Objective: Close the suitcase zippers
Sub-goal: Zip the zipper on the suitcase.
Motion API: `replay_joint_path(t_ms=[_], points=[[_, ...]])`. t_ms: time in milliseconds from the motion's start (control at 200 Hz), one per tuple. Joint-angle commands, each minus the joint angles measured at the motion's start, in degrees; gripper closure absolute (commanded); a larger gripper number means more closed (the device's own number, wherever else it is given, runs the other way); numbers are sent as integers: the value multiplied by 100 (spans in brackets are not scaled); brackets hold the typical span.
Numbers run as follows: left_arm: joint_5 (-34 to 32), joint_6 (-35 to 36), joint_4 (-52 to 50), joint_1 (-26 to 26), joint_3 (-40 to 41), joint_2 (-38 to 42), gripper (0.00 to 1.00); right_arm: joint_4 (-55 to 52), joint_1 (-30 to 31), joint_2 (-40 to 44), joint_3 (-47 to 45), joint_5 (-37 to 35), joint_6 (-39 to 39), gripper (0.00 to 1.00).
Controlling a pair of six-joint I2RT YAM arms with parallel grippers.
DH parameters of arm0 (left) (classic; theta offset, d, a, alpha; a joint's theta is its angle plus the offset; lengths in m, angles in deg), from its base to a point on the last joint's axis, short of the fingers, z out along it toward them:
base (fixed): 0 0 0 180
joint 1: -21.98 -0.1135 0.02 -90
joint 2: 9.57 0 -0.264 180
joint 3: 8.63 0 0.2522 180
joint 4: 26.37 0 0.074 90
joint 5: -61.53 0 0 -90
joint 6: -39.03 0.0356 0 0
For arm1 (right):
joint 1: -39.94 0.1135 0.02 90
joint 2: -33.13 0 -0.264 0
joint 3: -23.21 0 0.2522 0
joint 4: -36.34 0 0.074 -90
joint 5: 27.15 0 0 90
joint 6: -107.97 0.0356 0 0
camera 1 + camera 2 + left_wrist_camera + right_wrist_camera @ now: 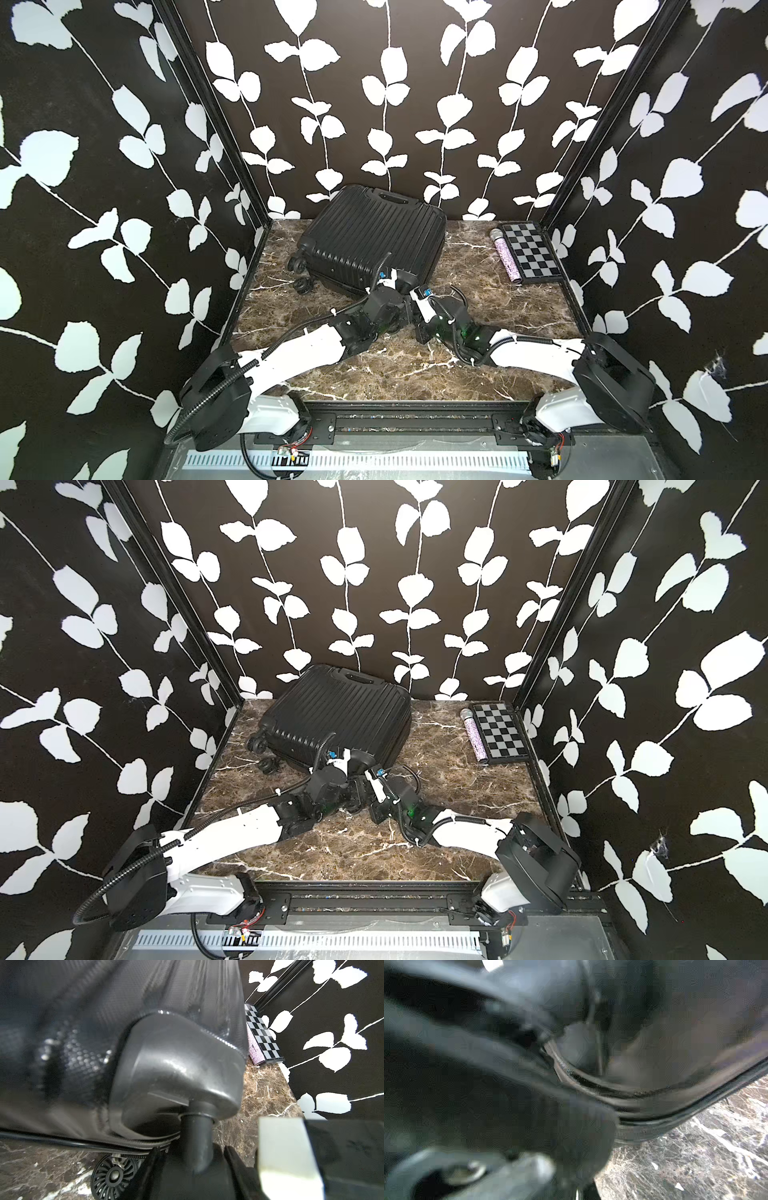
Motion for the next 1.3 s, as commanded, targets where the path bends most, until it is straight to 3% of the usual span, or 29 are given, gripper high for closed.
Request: replay_joint_path(t_ms=[0, 330, 955, 1296], points=[[-303, -336, 979, -118, -256, -109, 100, 680, 234, -112, -35, 755, 194, 100], [-5, -593, 1182, -118, -384, -346, 100, 1636, 282, -170, -299, 260, 1086, 100], [247, -903, 1618, -67, -522, -770, 100, 2649, 439, -471, -335, 375, 1464, 100], [372, -949, 1668, -58, -645, -926, 100, 2895, 719, -633, -278, -184, 1628, 100]])
